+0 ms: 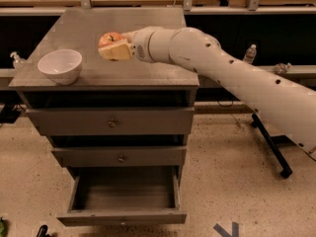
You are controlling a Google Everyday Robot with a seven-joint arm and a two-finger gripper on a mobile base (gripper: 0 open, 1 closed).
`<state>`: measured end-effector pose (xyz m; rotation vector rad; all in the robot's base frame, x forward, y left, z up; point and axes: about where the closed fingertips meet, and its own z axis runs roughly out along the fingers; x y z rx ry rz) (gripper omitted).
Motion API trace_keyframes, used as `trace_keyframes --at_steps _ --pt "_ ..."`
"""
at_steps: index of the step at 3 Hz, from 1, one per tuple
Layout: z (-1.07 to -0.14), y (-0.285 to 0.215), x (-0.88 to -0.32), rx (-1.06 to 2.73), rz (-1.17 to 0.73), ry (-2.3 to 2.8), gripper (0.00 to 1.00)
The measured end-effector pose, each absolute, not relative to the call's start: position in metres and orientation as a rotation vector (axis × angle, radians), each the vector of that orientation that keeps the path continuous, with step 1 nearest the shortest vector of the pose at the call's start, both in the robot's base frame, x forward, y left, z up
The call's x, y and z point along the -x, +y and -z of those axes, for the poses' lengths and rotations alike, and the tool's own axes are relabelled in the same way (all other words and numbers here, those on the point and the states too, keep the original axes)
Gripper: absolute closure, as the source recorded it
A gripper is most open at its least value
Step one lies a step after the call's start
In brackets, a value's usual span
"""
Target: Place apple into bottom drawer
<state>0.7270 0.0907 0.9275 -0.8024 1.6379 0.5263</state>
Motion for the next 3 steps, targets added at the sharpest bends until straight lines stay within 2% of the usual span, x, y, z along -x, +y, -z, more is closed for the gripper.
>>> trace_keyframes --at_steps 2,3 --pt "-0.927 0.093 -0.719 0.844 -0.520 1.639 1.00" --pt "-0.884 0.083 -0.706 0.856 -0.590 1.691 1.00"
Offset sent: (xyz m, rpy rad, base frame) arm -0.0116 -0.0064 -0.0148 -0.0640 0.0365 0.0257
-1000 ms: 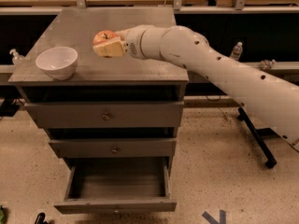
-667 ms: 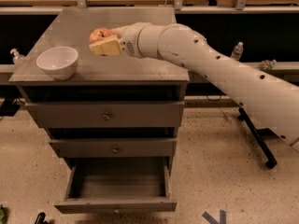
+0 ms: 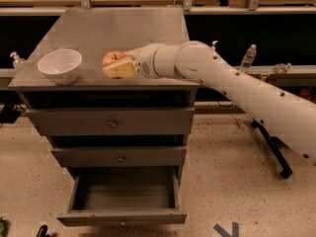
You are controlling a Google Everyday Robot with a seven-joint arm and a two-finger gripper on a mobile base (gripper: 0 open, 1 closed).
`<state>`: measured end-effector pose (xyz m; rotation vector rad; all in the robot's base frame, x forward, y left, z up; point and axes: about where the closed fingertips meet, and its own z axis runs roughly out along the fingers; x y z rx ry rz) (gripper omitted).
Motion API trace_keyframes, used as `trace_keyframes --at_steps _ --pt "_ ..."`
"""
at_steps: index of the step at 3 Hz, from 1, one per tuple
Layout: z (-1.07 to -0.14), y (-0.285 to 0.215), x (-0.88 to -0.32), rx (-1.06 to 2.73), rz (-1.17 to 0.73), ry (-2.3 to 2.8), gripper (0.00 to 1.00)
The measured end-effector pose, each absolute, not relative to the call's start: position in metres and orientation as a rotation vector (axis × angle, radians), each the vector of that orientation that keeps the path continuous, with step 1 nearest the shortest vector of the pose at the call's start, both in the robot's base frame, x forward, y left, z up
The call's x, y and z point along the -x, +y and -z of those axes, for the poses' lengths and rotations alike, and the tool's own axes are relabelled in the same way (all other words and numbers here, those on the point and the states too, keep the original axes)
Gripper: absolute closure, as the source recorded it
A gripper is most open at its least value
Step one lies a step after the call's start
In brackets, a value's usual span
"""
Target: Place apple into bottom drawer
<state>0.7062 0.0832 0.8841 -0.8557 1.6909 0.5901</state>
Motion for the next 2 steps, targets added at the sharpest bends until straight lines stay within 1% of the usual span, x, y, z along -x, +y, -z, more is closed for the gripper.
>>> trace_keyframes --at_steps 1,2 --pt "-0.854 0.057 -0.680 0.860 -0.679 1.640 1.00" --pt "-0.881 0.078 -0.660 0.927 -0.688 1.511 1.00"
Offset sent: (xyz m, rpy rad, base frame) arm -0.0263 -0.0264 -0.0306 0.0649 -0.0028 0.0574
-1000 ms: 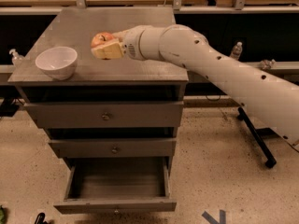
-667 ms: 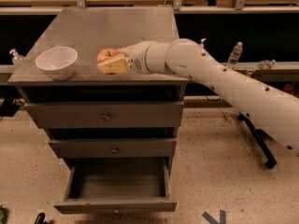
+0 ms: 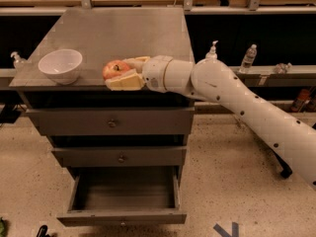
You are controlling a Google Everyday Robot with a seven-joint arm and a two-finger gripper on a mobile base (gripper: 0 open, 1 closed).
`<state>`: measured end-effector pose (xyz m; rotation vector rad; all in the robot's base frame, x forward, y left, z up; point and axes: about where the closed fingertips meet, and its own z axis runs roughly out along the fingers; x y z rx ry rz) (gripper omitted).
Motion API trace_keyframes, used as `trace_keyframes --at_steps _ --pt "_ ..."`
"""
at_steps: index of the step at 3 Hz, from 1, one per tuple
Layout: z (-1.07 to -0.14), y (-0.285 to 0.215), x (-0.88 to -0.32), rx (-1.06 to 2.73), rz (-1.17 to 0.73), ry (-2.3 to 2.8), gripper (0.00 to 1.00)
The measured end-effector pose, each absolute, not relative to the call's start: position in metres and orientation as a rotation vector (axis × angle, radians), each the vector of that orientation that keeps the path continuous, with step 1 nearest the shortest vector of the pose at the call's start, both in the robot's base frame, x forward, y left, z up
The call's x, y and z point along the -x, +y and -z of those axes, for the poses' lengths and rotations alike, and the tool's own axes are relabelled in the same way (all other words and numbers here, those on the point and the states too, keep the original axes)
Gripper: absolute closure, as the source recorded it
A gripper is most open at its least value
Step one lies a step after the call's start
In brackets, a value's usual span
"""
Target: Place apple into bottom drawer
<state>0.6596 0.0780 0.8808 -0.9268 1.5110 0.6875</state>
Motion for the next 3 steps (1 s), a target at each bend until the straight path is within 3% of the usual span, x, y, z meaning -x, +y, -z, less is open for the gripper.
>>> trace_keyframes --at_steps 3 --pt "-0.901 0.110 -0.640 1.158 -0.796 1.343 1.00"
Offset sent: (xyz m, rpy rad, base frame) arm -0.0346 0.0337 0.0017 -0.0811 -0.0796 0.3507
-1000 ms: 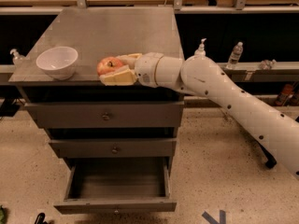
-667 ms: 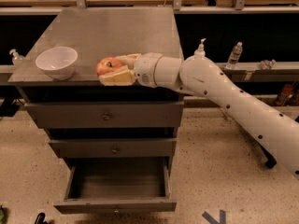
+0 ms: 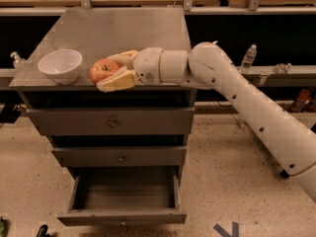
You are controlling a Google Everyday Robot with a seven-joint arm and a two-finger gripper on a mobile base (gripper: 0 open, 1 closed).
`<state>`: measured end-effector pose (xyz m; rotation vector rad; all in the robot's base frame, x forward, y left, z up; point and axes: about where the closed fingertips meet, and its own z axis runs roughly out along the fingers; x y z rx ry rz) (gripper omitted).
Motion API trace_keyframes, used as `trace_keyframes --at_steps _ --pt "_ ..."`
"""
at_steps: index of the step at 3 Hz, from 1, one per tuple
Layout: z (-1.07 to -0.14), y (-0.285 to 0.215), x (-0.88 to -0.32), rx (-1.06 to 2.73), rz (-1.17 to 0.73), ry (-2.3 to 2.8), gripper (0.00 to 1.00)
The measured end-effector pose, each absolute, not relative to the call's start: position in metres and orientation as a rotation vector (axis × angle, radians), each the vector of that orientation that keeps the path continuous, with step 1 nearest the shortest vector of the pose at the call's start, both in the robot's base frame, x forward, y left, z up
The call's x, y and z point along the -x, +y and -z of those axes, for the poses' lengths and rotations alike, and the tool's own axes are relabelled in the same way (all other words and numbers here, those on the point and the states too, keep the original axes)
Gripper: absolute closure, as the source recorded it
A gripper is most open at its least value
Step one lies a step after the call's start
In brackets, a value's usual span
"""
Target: Place apple into bottom drawer
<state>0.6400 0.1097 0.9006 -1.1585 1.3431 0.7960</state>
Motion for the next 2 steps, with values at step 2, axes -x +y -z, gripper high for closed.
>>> trace_keyframes --at_steps 2 --pt "-0.887 0.138 -0.591 1.457 -0.896 1.277 1.00"
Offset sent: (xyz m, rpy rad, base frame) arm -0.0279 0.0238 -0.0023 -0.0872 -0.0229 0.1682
